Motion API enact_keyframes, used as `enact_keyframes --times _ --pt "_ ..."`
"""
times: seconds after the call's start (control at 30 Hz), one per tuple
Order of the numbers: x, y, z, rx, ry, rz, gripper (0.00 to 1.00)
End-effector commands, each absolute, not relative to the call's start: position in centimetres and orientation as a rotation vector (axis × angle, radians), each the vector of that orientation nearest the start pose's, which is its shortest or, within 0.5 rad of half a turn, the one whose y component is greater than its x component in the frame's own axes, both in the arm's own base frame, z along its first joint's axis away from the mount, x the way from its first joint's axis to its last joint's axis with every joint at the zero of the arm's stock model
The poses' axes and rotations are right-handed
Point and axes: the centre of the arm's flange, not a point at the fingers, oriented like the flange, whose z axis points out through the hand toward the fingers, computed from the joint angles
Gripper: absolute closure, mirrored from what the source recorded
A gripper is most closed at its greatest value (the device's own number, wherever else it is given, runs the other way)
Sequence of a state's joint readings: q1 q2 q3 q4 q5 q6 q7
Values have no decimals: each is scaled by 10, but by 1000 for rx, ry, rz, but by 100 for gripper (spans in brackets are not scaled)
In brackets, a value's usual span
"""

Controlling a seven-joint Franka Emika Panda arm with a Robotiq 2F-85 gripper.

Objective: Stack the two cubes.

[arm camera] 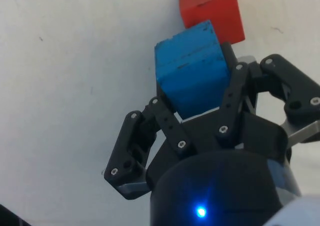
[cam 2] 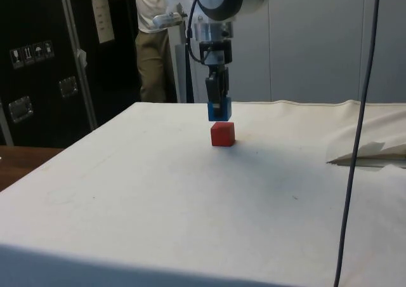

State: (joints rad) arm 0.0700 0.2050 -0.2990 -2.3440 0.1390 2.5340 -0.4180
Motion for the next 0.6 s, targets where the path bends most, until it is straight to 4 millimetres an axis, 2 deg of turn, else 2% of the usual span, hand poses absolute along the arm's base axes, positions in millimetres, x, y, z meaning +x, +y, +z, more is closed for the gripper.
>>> enact_keyframes --times 0.0,0.27,0.57 --pt "502 -123 248 -3137 -128 -8 98" --pt "507 -134 244 -3158 -118 -12 98" --pt "509 -136 242 -3157 -113 -13 98"
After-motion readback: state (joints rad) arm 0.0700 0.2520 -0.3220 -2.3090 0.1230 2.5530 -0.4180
